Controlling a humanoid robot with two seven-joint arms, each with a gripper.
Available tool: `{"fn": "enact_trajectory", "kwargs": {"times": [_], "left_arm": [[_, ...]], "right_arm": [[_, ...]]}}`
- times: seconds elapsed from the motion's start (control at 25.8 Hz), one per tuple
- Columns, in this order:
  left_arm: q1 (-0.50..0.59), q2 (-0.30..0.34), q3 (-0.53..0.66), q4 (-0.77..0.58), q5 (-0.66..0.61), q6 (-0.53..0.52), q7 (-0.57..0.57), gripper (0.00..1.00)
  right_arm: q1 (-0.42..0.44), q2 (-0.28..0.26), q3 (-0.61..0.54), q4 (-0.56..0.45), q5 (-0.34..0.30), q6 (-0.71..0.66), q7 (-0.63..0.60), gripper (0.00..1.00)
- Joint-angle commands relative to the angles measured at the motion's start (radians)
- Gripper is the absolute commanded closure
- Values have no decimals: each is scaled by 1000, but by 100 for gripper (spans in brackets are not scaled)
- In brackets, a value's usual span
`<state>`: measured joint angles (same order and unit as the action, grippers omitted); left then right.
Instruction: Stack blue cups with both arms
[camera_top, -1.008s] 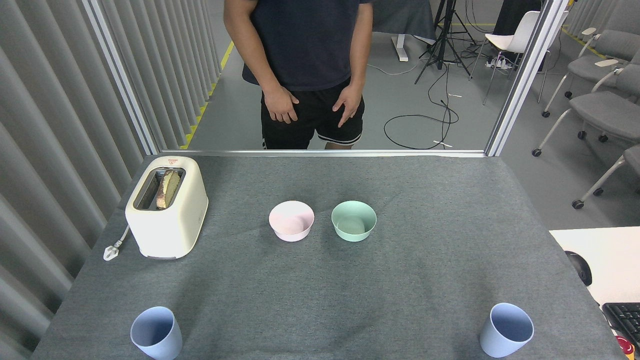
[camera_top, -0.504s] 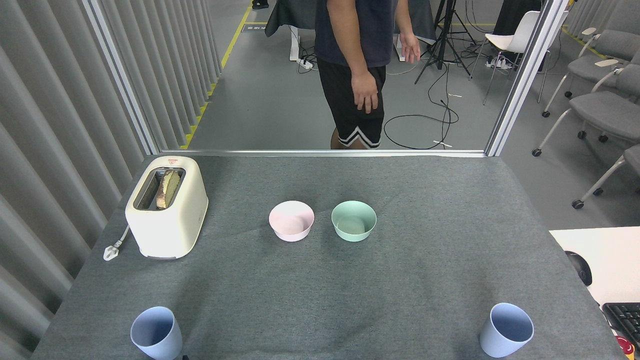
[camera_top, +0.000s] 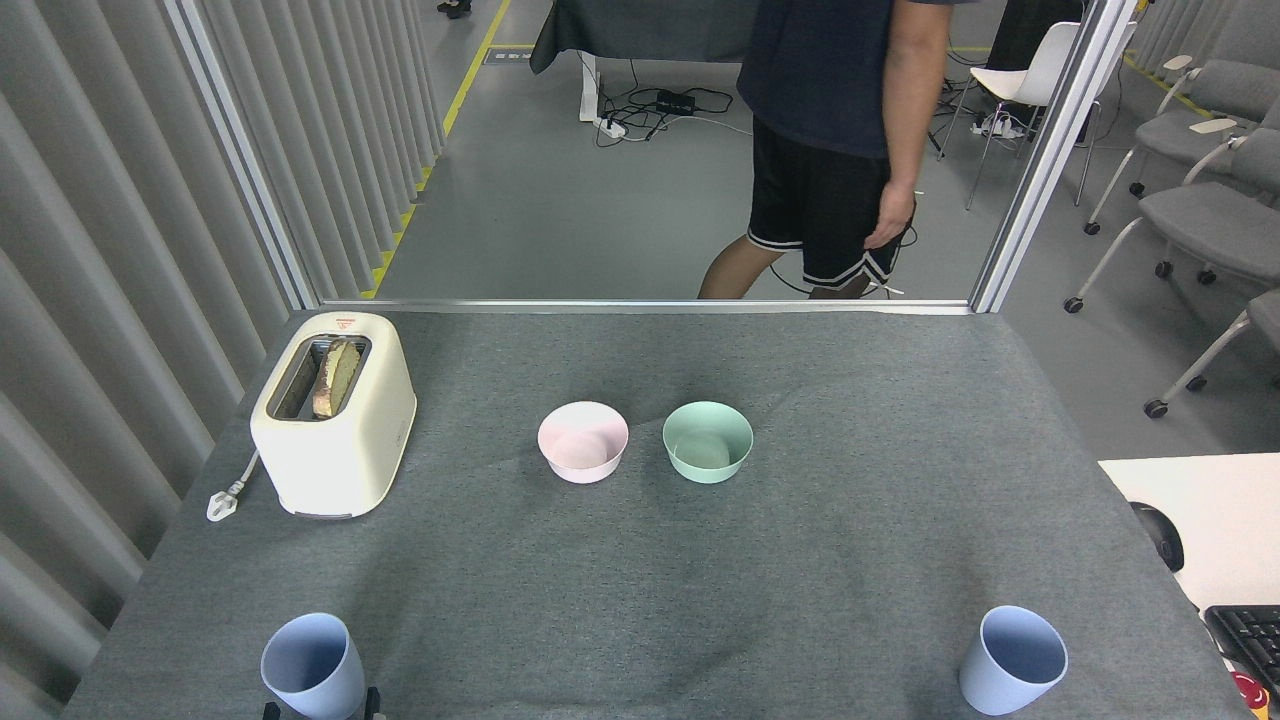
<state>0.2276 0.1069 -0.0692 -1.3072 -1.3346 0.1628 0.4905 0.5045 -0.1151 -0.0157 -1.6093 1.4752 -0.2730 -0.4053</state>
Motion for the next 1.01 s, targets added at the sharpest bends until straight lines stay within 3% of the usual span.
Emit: {"fn": "enact_trajectory", "kwargs": {"times": [0.0,0.7,0.97], "left_arm": [[-19,-1,0,23,0,3,0,0],[-73,2,3,59,0,14,0,0],[-80,7,3,82,0,12,2,35]], "right_arm": [[0,0,0,0,0,0,-1,0],[0,2,22,5,2,1,-1,0],[0,0,23,5,4,1,-1,0]]}}
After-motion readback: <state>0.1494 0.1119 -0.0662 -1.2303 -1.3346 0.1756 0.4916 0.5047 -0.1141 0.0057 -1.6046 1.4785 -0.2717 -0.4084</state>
